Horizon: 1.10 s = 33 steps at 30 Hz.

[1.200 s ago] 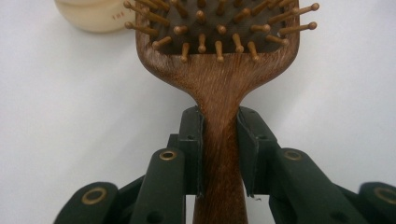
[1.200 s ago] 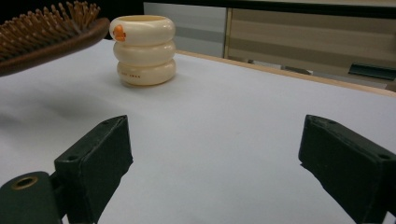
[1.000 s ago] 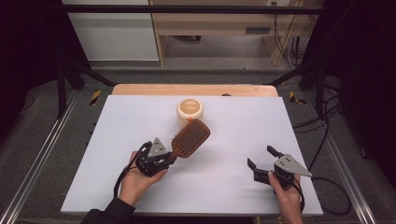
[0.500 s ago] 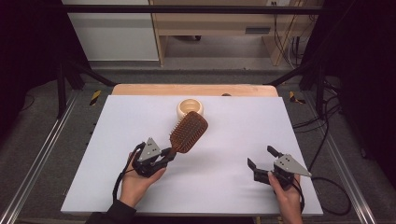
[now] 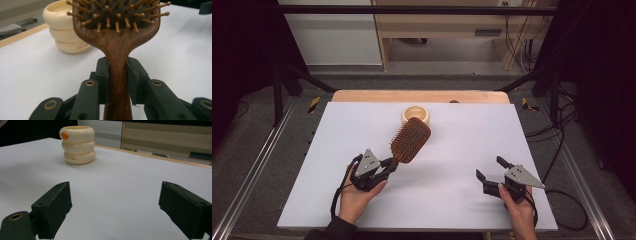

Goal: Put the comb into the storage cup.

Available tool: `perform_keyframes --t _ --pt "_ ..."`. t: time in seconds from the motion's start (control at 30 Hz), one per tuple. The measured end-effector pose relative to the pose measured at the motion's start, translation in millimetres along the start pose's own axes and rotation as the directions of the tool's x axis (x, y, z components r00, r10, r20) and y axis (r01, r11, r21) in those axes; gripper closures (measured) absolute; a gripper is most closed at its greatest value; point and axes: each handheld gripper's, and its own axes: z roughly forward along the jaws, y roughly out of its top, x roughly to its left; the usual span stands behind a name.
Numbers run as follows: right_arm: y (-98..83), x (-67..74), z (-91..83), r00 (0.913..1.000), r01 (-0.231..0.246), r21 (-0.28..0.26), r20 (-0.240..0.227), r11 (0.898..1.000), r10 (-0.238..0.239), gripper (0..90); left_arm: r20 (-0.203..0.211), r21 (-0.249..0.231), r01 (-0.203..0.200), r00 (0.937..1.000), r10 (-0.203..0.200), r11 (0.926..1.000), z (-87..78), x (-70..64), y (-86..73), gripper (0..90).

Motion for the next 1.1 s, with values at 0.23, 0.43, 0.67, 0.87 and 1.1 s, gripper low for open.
perform_keyframes --t 0.23,0.43,0.67,0.87,1.1 --pt "3.8 3.7 0.2 0.9995 -0.032 -0.028 0.000 0.999 0.032 8.1 -0.020 -0.017 0.005 0.9998 -0.005 0.9998 -4.2 3.9 -5.9 72.7" --pt "8.7 13.7 3.2 0.9988 -0.048 -0.039 -0.012 0.998 0.048 7.0 -0.034 -0.037 0.004 0.9994 -0.005 0.9993 -6.3 5.2 -8.9 72.6" --pt "26.5 33.9 17.5 0.9962 -0.049 0.023 -0.071 0.999 0.050 7.1 -0.049 -0.049 0.003 0.9988 -0.005 0.9988 -5.6 4.7 -14.3 72.6" --pt "59.1 62.1 31.9 0.9924 -0.032 0.026 -0.118 0.999 0.034 6.6 -0.056 -0.053 -0.011 0.9984 0.008 0.9986 -4.6 2.8 -16.8 72.6" --pt "81.2 90.9 50.2 0.9827 -0.015 0.051 -0.184 0.999 0.024 6.2 -0.061 -0.059 0.011 0.9980 -0.015 0.9982 -4.9 4.8 -21.9 72.6"
